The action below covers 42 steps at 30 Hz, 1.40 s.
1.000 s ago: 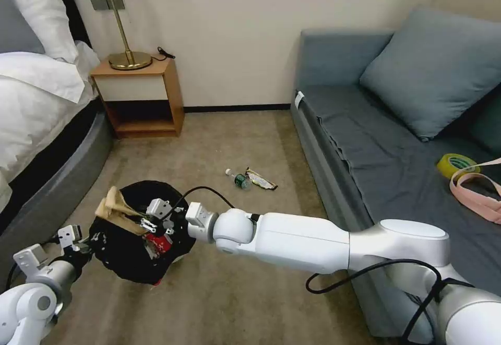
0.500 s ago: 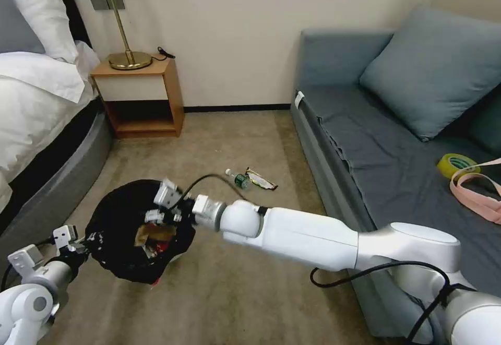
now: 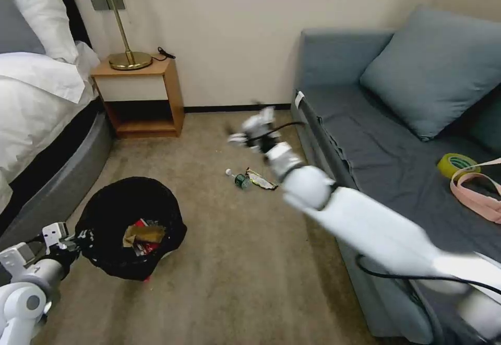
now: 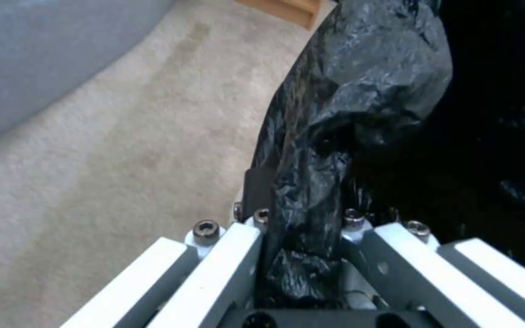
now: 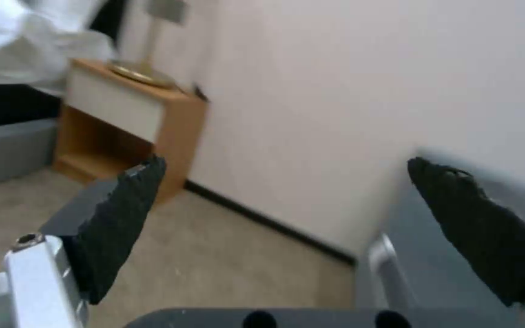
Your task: Pick up the trash bin, then pick up the garbage on the floor and place it into the trash bin.
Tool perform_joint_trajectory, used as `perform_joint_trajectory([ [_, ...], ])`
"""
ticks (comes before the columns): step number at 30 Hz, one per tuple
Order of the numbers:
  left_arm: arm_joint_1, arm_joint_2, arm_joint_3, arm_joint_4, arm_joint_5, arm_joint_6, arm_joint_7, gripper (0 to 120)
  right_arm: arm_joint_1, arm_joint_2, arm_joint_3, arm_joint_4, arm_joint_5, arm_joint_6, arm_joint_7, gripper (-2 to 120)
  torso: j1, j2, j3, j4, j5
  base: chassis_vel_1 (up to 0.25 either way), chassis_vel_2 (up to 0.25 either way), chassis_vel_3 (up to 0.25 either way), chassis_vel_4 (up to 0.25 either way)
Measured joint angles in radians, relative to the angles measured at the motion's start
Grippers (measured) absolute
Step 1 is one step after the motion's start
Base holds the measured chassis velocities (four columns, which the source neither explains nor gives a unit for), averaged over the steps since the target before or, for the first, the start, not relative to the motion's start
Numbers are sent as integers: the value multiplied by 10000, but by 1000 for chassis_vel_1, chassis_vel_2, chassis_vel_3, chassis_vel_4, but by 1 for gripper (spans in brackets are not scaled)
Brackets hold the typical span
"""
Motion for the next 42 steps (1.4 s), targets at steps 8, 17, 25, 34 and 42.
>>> perform_joint_trajectory([
  [8,4,-51,-222,-66,92,45,-35,2,-3334,-633,3213,2405,1028,-1190,772,100,-1,1,-1,2,-3,0,0,0,0],
  [17,-1,-205,-174,-279,117,157,-116,2,-6917,-498,5649,3914,278,-1068,479,100,-1,1,-1,2,-5,0,0,0,0],
  [25,8,-443,-176,-344,211,231,-141,2,-8608,48,6314,4657,-170,-1037,290,100,-1,1,-1,3,-6,0,0,0,0],
  [34,25,-409,-353,-378,130,230,-225,2,-9155,586,6225,4818,-725,-997,-125,100,-1,1,0,3,-6,0,0,0,0],
  [42,23,-437,-425,-242,77,218,-223,2,-9176,596,6117,4792,-702,-788,-396,100,-1,1,0,3,-6,0,0,0,0],
])
